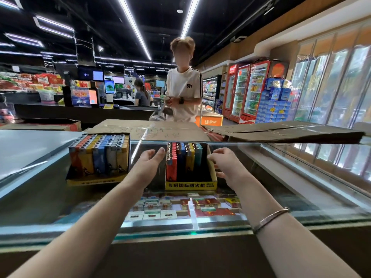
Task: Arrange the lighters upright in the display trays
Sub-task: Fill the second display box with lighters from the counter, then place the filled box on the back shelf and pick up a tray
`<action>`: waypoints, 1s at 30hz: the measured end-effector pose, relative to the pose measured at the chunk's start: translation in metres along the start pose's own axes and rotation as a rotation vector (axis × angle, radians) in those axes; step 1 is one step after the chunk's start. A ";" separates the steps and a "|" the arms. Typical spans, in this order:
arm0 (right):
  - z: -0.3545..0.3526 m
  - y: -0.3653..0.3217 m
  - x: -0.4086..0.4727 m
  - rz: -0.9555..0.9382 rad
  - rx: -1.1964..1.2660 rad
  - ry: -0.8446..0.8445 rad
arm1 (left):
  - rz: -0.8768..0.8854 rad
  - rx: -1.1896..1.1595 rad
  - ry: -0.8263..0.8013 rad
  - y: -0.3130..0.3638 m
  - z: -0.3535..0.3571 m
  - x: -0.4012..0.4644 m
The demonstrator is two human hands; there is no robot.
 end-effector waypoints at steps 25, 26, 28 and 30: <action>0.008 0.030 0.088 0.296 0.072 0.006 | -0.532 -0.481 -0.166 -0.017 0.102 0.069; 0.002 0.031 0.091 0.294 0.059 0.029 | -0.535 -0.490 -0.161 -0.013 0.110 0.069; -0.010 0.032 0.098 0.291 0.019 0.062 | -0.509 -0.488 -0.146 -0.004 0.125 0.073; -0.022 0.033 0.107 0.306 -0.024 0.067 | -0.493 -0.502 -0.133 0.004 0.140 0.076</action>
Point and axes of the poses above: each hand's wrist, its own x-axis towards the middle knuckle, its own z-axis out of the palm, y = z × x, the point moved 5 cm from there along x, towards the middle knuckle, and after that the axes turned 10 degrees about y, right-handed, at the moved point
